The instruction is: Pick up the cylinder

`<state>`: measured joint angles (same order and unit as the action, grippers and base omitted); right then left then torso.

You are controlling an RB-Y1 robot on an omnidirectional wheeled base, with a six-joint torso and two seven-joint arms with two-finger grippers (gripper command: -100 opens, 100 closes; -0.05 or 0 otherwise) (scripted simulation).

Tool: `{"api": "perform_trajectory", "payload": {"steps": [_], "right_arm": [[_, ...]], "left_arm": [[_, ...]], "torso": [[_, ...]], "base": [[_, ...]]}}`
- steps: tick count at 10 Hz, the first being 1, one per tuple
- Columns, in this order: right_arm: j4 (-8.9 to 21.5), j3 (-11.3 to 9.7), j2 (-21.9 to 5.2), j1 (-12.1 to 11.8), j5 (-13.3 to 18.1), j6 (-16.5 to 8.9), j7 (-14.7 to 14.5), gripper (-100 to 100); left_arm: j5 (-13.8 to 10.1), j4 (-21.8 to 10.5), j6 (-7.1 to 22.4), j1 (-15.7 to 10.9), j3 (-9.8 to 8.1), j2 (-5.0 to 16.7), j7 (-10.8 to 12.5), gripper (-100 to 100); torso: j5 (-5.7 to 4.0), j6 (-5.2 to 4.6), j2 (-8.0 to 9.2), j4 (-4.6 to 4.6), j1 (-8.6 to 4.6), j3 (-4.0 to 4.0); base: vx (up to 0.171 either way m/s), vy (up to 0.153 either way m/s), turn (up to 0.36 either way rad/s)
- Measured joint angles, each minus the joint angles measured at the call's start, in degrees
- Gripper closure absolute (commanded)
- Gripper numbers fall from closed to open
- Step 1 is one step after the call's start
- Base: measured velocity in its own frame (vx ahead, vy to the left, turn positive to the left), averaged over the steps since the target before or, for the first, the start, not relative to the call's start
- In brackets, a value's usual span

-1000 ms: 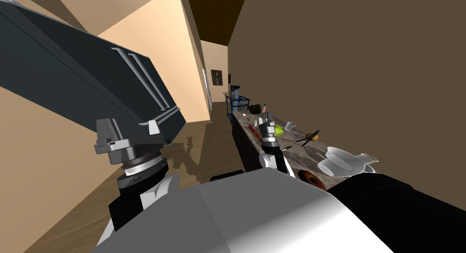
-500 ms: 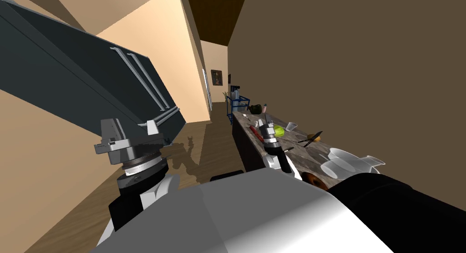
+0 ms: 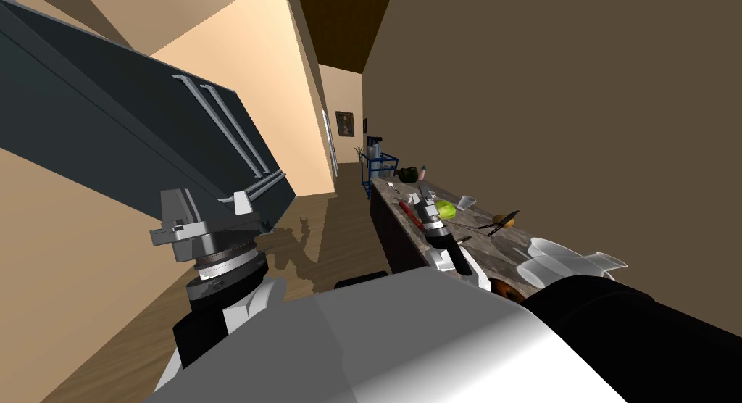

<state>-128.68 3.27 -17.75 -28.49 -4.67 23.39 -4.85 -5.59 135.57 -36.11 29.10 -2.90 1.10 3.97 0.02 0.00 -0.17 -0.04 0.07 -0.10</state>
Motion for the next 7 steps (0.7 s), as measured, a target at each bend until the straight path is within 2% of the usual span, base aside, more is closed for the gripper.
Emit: {"api": "perform_trajectory", "payload": {"steps": [7], "right_arm": [[4.11, 2.28, -11.61, -2.69, -3.66, 1.3, -2.67, -100]], "left_arm": [[0.0, 0.0, 0.0, 0.0, 0.0, 0.0, 0.0, 0]], "torso": [[0.0, 0.0, 0.0, 0.0, 0.01, 0.0]], "base": [[0.048, 0.025, -0.004]]}}
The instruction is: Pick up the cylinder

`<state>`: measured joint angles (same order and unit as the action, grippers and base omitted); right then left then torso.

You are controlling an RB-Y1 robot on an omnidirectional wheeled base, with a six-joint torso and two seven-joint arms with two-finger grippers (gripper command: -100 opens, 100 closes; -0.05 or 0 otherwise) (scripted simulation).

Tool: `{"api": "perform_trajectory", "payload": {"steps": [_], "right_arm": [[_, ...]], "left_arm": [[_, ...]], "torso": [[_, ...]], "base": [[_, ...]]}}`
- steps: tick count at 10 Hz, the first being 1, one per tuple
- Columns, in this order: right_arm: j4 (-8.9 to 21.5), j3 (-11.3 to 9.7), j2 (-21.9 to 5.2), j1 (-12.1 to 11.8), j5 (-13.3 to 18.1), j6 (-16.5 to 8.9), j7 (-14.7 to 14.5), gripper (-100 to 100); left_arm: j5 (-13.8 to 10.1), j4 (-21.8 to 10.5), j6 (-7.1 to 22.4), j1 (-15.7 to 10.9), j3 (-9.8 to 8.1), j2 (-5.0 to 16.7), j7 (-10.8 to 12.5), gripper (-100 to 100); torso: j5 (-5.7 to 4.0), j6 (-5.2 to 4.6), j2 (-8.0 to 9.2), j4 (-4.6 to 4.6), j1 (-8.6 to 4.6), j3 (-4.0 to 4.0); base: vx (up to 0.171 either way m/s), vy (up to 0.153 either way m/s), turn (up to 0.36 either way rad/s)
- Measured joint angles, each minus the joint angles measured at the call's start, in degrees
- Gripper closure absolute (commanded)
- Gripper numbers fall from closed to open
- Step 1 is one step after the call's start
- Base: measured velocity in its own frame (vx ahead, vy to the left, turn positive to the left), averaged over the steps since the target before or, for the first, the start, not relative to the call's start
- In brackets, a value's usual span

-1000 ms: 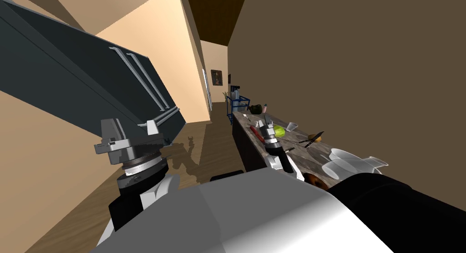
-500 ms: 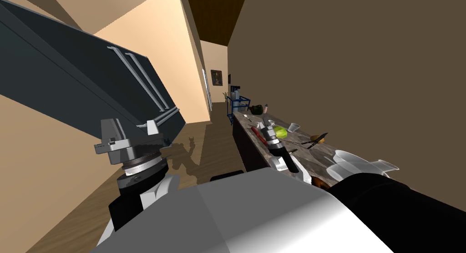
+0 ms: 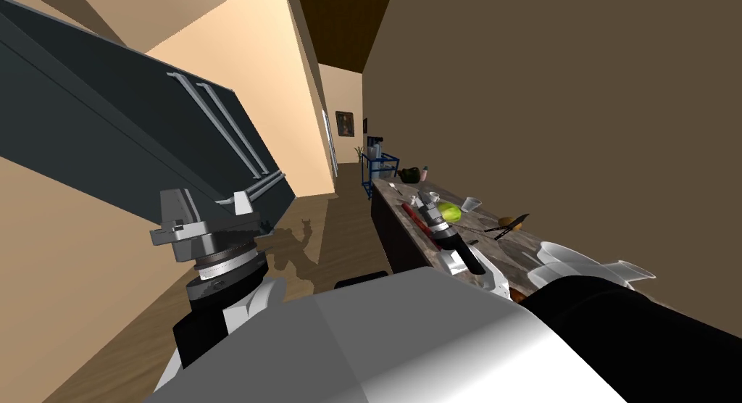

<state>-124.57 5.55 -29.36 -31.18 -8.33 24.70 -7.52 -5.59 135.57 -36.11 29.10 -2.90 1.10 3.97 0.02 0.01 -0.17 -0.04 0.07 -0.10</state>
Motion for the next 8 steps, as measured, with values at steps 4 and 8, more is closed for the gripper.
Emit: {"api": "perform_trajectory", "payload": {"steps": [4, 8], "right_arm": [[2.64, 1.15, -6.48, -1.72, -2.28, 0.39, -1.81, -100], [4.92, 2.01, -12.65, -3.17, -4.24, 0.48, -3.51, -100]], "left_arm": [[0.0, 0.0, 0.0, 0.0, 0.0, 0.0, 0.0, 0], [0.0, 0.0, 0.0, 0.0, 0.0, 0.0, 0.0, 0]], "torso": [[0.0, -0.01, -0.02, 0.0, 0.01, -0.01], [0.0, 0.0, -0.04, -0.01, 0.01, -0.02]], "base": [[0.048, 0.026, -0.004], [0.054, 0.026, -0.001]]}}
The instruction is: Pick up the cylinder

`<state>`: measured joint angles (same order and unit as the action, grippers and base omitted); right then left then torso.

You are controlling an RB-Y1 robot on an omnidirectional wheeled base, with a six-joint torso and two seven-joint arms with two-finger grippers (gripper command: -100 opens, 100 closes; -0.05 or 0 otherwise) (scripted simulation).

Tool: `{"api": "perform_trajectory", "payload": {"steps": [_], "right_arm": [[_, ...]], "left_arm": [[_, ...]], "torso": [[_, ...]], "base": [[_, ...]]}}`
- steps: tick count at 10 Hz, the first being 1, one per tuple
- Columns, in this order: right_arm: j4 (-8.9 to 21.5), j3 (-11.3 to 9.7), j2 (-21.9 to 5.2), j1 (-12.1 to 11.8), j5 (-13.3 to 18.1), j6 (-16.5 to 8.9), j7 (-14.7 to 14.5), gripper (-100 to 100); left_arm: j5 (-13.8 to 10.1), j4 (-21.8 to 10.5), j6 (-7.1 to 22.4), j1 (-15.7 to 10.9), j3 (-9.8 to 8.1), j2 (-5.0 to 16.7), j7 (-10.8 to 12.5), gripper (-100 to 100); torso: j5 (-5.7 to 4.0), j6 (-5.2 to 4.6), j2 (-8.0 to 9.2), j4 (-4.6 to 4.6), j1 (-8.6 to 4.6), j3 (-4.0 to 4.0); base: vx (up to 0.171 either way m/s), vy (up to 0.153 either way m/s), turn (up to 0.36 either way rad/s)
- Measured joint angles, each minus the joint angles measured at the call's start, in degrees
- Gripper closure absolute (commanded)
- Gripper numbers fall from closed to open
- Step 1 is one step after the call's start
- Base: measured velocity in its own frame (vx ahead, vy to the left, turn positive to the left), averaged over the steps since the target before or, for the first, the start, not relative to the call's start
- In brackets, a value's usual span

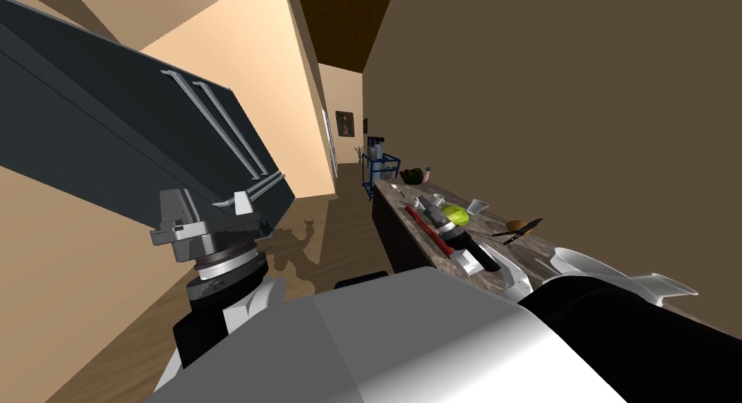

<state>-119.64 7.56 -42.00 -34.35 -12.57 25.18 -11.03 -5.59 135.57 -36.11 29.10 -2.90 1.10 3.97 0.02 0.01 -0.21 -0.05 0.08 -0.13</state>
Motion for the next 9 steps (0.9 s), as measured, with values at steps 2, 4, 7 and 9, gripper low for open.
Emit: {"api": "perform_trajectory", "payload": {"steps": [2, 4, 7, 9], "right_arm": [[2.31, 0.63, -3.87, -1.25, -1.56, 0.62, -1.08, -100], [3.47, 0.75, -6.78, -2.12, -2.49, 0.52, -2.09, -100], [6.02, 1.11, -11.99, -3.9, -4.51, 0.41, -4.1, -100], [7.15, 1.39, -15.03, -5.31, -5.55, 0.57, -5.02, -100]], "left_arm": [[0.0, 0.0, 0.0, 0.0, 0.0, 0.0, 0.0, 0], [0.0, 0.0, 0.0, 0.0, 0.0, 0.0, 0.0, 0], [0.0, 0.0, 0.0, 0.0, 0.0, 0.0, 0.0, 0], [0.0, 0.0, 0.0, 0.0, 0.0, 0.0, 0.0, 0]], "torso": [[0.02, 0.0, -0.06, -0.01, 0.06, -0.03], [0.0, -0.01, 0.0, 0.0, 0.01, 0.0], [0.02, 0.0, -0.08, -0.02, 0.06, -0.05], [-0.01, -0.01, -0.02, 0.0, -0.02, -0.01]], "base": [[0.048, 0.029, -0.004], [0.062, 0.031, -0.001], [0.065, 0.034, -0.001], [0.067, 0.022, 0.002]]}}
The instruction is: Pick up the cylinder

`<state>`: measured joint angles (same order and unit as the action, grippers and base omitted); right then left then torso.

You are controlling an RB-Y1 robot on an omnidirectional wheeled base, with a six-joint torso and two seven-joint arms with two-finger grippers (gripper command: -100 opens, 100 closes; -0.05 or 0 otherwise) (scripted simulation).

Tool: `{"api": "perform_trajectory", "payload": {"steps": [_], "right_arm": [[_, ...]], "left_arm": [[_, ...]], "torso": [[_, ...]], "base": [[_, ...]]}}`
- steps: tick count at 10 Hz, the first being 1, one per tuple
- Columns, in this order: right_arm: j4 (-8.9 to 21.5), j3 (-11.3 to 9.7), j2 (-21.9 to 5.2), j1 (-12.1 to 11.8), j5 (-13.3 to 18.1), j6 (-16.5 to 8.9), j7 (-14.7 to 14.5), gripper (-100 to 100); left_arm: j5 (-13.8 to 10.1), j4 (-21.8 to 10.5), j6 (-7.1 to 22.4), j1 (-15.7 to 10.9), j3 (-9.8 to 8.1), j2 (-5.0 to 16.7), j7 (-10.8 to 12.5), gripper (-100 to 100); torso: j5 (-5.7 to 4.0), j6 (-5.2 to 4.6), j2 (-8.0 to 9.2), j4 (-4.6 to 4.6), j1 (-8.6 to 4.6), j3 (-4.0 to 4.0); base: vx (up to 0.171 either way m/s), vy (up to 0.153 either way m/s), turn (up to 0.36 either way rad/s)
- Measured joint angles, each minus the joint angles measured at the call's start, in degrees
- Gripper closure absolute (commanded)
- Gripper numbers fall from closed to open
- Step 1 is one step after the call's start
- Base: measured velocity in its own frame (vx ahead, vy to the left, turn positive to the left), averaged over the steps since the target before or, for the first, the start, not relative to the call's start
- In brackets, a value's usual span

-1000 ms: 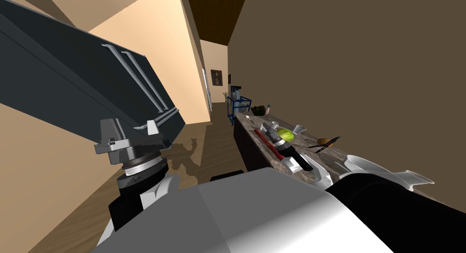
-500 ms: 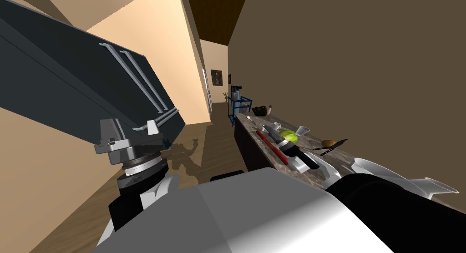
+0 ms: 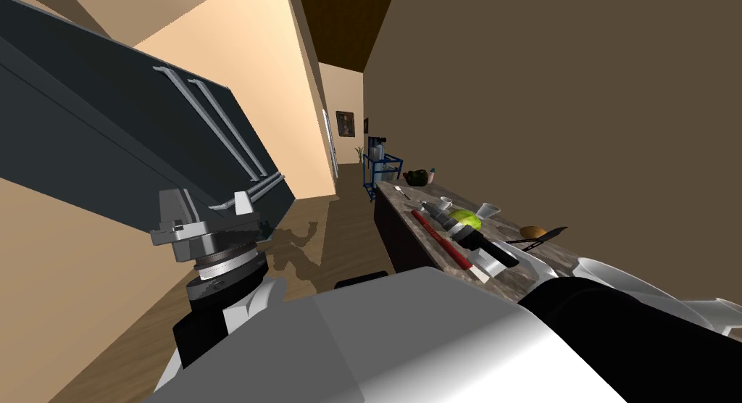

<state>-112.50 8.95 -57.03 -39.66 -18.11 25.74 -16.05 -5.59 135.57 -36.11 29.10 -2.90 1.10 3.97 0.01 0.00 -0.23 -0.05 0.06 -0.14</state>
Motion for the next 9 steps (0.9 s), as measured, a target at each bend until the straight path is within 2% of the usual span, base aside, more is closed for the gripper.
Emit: {"api": "perform_trajectory", "payload": {"steps": [2, 5, 7, 9], "right_arm": [[1.35, 0.56, -3.54, -1.92, -1.67, -0.37, -1.4, -100], [3.24, 0.36, -8.04, -3.34, -3.22, -0.85, -3.14, -100], [6.34, -0.22, -11.7, -4.64, -4.68, -0.47, -4.48, -100], [7.88, 0.01, -15.3, -7.06, -6.3, -0.8, -6.09, -100]], "left_arm": [[0.0, 0.0, 0.0, 0.0, 0.0, 0.0, 0.0, 0], [0.0, 0.0, 0.0, 0.0, 0.0, 0.0, 0.0, 0], [0.0, 0.0, 0.0, 0.0, 0.0, 0.0, 0.0, 0], [0.0, 0.0, 0.0, 0.0, 0.0, 0.0, 0.0, 0]], "torso": [[0.02, 0.01, -0.11, -0.02, 0.08, -0.06], [0.02, 0.01, 0.01, 0.0, 0.09, 0.0], [0.02, 0.01, -0.1, -0.02, 0.09, -0.06], [0.04, 0.01, -0.13, -0.03, 0.17, -0.08]], "base": [[0.092, 0.042, 0.001], [0.053, 0.033, 0.002], [0.092, 0.046, 0.004], [0.092, 0.053, 0.004]]}}
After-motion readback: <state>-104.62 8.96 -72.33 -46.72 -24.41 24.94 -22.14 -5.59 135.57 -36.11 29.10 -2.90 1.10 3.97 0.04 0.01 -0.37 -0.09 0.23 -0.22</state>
